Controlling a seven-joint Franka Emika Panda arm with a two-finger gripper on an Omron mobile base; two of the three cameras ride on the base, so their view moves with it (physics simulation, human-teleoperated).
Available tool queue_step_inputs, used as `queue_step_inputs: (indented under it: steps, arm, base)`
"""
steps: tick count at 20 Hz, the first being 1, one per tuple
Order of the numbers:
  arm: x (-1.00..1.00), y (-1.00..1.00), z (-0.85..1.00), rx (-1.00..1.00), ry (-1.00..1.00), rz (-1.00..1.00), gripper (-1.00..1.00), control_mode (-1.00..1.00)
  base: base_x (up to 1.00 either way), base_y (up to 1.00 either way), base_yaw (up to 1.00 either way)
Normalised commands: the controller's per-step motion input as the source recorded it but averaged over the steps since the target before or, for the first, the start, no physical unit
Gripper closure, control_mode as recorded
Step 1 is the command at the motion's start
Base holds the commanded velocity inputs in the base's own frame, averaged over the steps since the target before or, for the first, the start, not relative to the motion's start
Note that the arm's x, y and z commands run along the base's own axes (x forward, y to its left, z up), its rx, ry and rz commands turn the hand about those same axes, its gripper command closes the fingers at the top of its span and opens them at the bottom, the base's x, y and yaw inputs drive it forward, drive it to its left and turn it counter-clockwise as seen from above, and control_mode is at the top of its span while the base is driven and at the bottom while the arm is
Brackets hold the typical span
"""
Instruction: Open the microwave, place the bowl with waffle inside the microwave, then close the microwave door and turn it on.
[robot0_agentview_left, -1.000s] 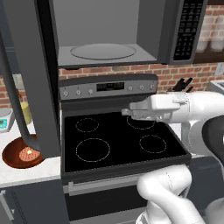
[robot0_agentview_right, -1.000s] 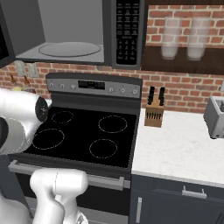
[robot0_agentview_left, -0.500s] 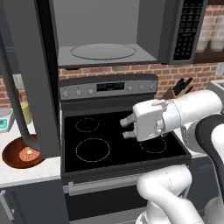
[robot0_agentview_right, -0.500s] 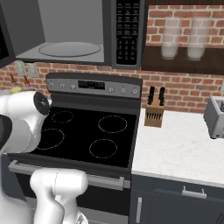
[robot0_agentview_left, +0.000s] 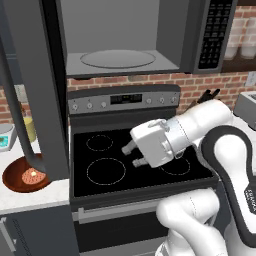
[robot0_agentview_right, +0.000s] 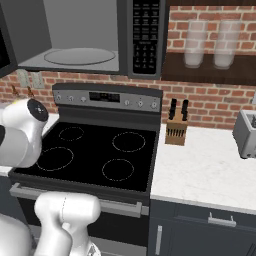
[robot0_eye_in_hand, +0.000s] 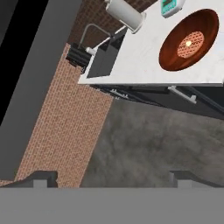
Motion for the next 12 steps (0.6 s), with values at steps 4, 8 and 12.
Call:
queue_step_inputs:
  steps: [4, 8, 12]
  arm:
    - [0.32, 0.40, -0.11, -0.16, 0.00, 0.00, -1.00, -1.00]
    - [0.38, 0.26, -0.07, -0.11, 0.00, 0.00, -1.00, -1.00]
    - [0.40, 0.15, -0.11, -0.03, 0.00, 0.00, -1.00, -1.00]
  base:
    - [0.00, 0.00, 0.00]
    - [0.00, 0.00, 0.00]
    - [0.00, 0.00, 0.00]
